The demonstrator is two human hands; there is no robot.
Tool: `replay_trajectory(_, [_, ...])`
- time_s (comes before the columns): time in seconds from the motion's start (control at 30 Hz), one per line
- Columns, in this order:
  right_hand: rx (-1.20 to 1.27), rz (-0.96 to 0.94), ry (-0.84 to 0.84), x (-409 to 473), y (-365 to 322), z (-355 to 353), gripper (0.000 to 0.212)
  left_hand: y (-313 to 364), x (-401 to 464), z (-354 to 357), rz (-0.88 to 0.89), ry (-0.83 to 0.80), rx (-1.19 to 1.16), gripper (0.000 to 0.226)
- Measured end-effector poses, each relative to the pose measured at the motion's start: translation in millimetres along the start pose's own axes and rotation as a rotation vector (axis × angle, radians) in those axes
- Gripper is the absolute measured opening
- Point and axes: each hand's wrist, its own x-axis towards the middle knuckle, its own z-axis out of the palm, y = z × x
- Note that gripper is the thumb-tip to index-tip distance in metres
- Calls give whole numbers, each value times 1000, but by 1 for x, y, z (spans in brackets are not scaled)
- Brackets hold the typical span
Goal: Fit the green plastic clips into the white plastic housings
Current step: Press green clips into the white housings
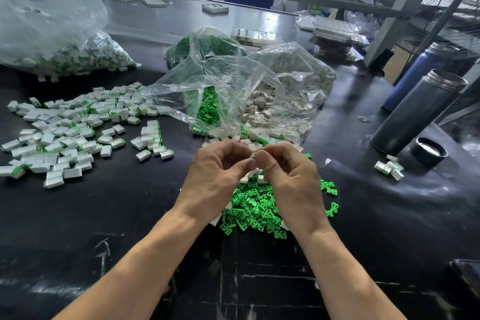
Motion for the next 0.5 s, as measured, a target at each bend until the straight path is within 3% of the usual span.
replay_trajectory(0.13, [-7,29,12,-1,2,1,6,-2,-1,0,1,-17,43,17])
replay_trajectory(0.4, [-84,79,55,-2,5,3,10,-3,-2,-4,125,29,378,16])
replay_trajectory(0.5, [-112,107,78,0,8,1,10,-5,2,-13,86,51,539,16])
